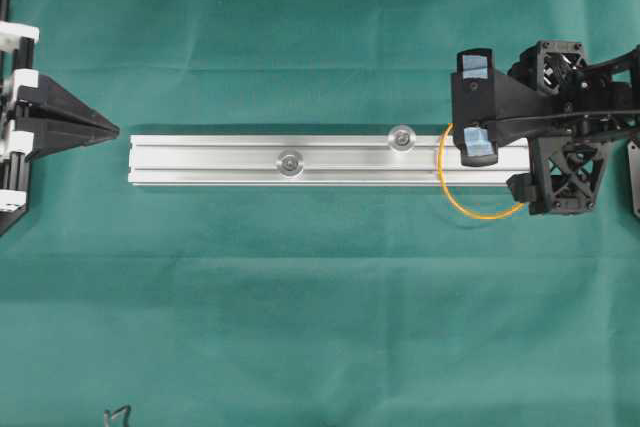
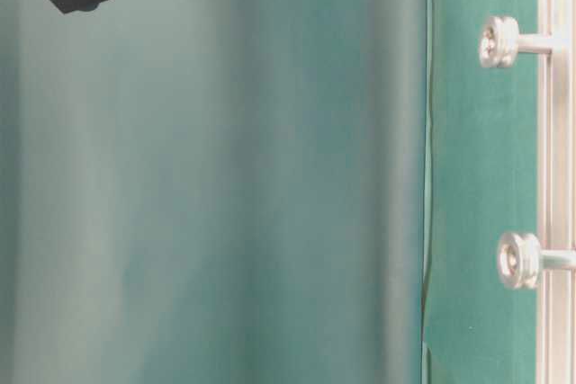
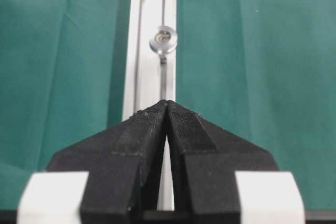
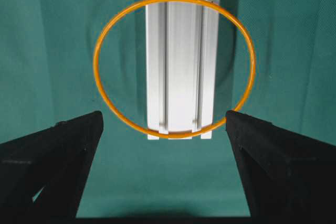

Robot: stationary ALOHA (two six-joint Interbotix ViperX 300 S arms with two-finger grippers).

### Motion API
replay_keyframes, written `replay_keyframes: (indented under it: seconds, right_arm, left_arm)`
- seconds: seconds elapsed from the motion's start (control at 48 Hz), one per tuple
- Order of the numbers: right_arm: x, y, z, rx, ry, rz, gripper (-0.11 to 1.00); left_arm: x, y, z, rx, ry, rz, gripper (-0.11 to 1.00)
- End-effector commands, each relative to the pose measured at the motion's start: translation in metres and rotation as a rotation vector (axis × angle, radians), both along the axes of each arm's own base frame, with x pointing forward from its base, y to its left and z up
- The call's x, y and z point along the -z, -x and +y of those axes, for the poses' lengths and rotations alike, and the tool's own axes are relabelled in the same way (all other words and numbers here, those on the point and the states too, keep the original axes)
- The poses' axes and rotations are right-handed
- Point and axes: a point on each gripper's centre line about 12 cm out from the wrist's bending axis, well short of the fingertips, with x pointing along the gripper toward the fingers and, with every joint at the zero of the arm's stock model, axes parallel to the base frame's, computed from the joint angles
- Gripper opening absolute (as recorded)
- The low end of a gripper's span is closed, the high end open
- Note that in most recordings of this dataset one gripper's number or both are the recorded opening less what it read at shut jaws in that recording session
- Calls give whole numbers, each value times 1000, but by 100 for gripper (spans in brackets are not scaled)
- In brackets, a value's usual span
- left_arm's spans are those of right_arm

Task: Hook the rubber onto the shaft.
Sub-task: 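Move the right gripper over the orange band's near edge and lower, then close the right gripper on the orange band's edge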

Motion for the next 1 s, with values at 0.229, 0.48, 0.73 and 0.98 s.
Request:
replay_keyframes:
  seconds: [0.229,0.48,0.73,0.98]
  right_arm:
    - [-5,-2,3,-2,-11,-29,96]
    - [16,0,14,-14,-54,-40,96]
    - [37,-2,24,-39,-70,-51,96]
    - [53,-9,30,-57,-71,-57,96]
  left_arm:
    - [-13,-3,0,0,-1,-31,0]
    - [-13,-3,0,1,0,-31,0]
    - [-13,-3,0,-1,0,-31,0]
    - [-12,-3,0,1,0,-29,0]
